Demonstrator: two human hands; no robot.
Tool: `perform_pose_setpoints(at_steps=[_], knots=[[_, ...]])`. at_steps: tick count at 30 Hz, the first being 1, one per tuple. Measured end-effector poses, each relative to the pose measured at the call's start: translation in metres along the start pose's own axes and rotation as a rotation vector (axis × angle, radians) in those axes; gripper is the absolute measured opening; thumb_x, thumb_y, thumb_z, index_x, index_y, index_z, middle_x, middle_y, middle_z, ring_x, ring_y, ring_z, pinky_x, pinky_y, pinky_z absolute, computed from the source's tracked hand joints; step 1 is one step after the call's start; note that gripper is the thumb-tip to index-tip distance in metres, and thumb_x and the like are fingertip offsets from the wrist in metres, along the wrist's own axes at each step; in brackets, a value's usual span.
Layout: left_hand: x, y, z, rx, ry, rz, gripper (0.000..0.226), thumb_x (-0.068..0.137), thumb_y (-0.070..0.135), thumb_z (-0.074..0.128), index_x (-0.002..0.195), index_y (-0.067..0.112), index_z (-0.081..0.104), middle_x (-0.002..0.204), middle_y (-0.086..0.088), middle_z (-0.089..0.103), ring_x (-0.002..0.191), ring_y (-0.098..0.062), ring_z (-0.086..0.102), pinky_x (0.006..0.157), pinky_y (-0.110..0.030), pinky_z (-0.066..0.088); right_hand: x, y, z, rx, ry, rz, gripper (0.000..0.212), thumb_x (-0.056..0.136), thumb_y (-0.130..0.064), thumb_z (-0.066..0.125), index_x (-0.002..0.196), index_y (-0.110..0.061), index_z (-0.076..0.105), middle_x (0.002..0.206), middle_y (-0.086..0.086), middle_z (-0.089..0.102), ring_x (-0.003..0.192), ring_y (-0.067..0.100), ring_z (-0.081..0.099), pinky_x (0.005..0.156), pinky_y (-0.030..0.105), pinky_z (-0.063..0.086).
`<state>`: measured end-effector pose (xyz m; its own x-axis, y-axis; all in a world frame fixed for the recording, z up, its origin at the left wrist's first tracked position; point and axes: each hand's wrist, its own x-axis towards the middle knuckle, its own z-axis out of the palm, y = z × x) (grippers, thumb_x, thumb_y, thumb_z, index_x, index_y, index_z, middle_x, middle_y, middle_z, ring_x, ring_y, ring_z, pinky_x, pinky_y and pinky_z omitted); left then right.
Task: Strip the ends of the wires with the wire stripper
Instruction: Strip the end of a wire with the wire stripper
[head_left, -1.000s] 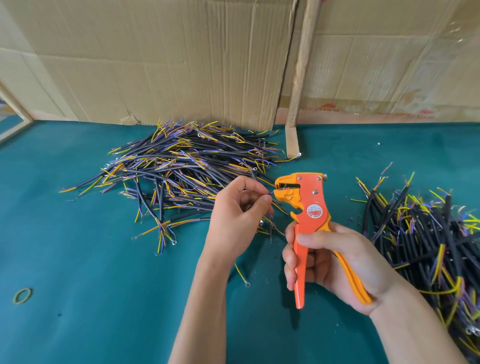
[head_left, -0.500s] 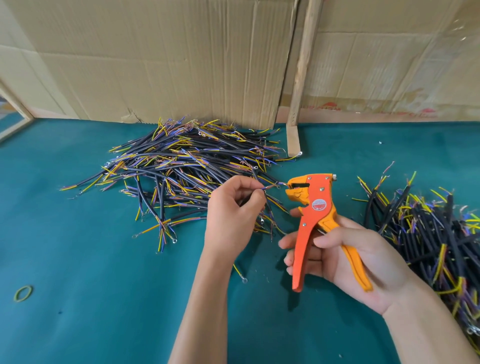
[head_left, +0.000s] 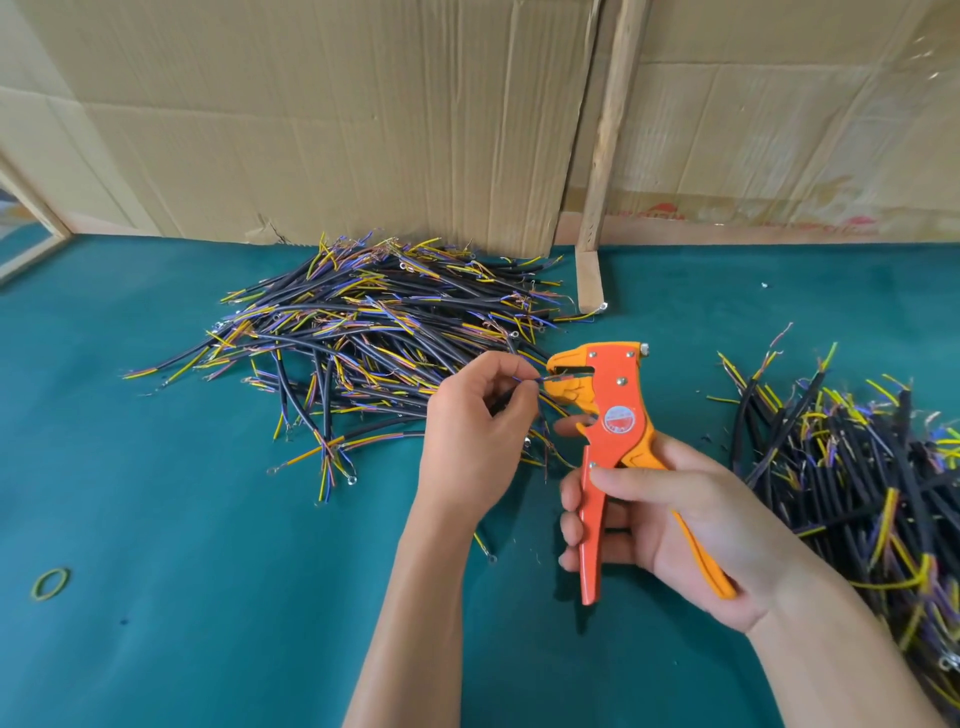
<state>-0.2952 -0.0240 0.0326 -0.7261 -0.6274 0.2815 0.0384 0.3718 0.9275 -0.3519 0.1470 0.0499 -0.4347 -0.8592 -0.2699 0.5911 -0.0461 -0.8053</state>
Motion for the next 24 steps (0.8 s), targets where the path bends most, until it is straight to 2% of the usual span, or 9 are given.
perform_pose_setpoints(at_steps=[5, 8, 11, 15, 24], knots=[[-0.0014, 0.0009, -0.0007, -0.020, -0.018, -0.013, 0.014, 0.092, 0.002, 0.064, 0.091, 0.016, 0.068, 0.071, -0.001, 0.072, 0.069, -0.019, 0.069, 0.068, -0.030, 0.054, 0.0007, 0.0034, 0.0007, -0.019, 0.032, 0.006, 0.040, 0.084, -0.010, 0.071, 0.121, 0.000, 0.063, 0.085, 0.025, 0.059, 0.071, 0.038, 0.060, 0.068, 0.053, 0.056], [-0.0025, 0.0011, -0.0006, -0.029, -0.011, -0.015, 0.013, 0.091, 0.003, 0.065, 0.095, 0.014, 0.059, 0.071, -0.001, 0.072, 0.068, -0.016, 0.067, 0.065, -0.027, 0.051, 0.0009, 0.0030, 0.0019, -0.037, 0.048, 0.009, 0.030, 0.083, -0.013, 0.073, 0.111, -0.001, 0.070, 0.082, 0.023, 0.059, 0.067, 0.036, 0.059, 0.063, 0.049, 0.056], [-0.0032, 0.0008, -0.0011, -0.033, -0.015, -0.003, 0.015, 0.092, 0.001, 0.064, 0.096, 0.011, 0.054, 0.070, -0.002, 0.071, 0.064, -0.012, 0.065, 0.064, -0.021, 0.047, 0.0004, 0.0023, 0.0014, -0.040, 0.064, 0.033, 0.030, 0.081, -0.016, 0.076, 0.107, -0.001, 0.071, 0.080, 0.022, 0.058, 0.064, 0.035, 0.058, 0.059, 0.046, 0.055], [-0.0030, 0.0005, -0.0020, -0.031, -0.034, 0.001, 0.013, 0.093, 0.000, 0.062, 0.096, 0.009, 0.054, 0.069, -0.002, 0.069, 0.064, -0.011, 0.064, 0.063, -0.019, 0.047, 0.0006, 0.0026, 0.0002, -0.046, 0.067, 0.031, 0.035, 0.082, -0.016, 0.076, 0.111, -0.002, 0.061, 0.078, 0.021, 0.058, 0.061, 0.035, 0.056, 0.057, 0.045, 0.054], [-0.0036, 0.0032, -0.0029, -0.027, -0.036, 0.003, 0.013, 0.094, -0.001, 0.060, 0.096, 0.010, 0.053, 0.072, -0.006, 0.067, 0.065, -0.013, 0.064, 0.064, -0.019, 0.046, 0.0005, 0.0004, -0.0007, -0.041, 0.061, 0.011, 0.018, 0.082, -0.018, 0.076, 0.093, -0.010, 0.064, 0.075, 0.019, 0.055, 0.057, 0.033, 0.053, 0.054, 0.043, 0.052]])
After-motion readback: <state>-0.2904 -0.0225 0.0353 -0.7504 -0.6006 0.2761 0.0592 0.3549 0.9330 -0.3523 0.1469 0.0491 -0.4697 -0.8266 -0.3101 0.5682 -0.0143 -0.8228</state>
